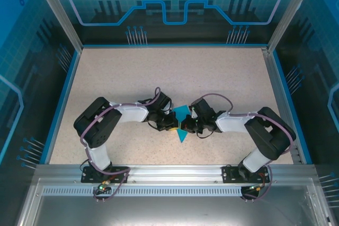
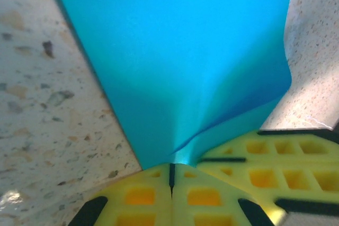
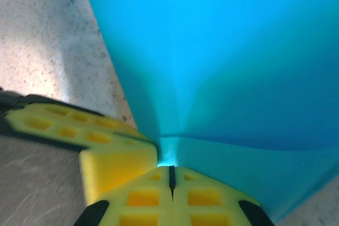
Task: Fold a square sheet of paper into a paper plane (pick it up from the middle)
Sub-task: Third fold the triangle at the center of the table.
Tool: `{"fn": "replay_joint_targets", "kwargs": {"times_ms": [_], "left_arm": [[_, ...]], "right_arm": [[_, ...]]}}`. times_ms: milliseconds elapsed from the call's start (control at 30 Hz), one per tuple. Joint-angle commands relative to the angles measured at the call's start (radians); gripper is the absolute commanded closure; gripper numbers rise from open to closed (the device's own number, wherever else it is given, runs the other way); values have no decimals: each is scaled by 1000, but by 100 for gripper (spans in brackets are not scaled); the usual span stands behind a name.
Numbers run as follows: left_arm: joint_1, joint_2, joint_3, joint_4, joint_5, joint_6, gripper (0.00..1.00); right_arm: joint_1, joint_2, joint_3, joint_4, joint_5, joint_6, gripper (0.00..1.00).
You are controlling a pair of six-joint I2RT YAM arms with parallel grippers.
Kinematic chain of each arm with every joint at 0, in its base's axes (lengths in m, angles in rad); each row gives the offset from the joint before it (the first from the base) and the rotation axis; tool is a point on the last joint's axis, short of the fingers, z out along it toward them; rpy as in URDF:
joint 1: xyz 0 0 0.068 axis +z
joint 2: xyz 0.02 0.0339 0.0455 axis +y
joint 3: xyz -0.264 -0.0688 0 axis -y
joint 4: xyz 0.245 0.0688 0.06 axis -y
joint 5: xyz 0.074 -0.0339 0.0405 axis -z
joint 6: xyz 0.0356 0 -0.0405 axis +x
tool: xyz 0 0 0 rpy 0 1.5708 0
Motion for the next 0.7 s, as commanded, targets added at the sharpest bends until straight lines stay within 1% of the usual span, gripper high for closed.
{"fn": "replay_joint_targets", "kwargs": {"times_ms": [0, 133, 233, 367, 667], "left_arm": [[-20, 41, 12, -127, -105, 31, 97], [-35, 46, 8, -141, -130, 32, 97], [-47, 47, 12, -150, -143, 32, 97], [-57, 47, 20, -169, -166, 32, 98], [-72, 52, 28, -195, -204, 21, 98]], "right_arm": [[-10, -83, -29, -1, -32, -30, 100], [-2, -139, -83, 5, -69, -26, 100], [29, -154, -110, 7, -83, -17, 100], [76, -156, -135, 15, -77, 8, 100], [90, -133, -160, 37, -79, 16, 100]]}}
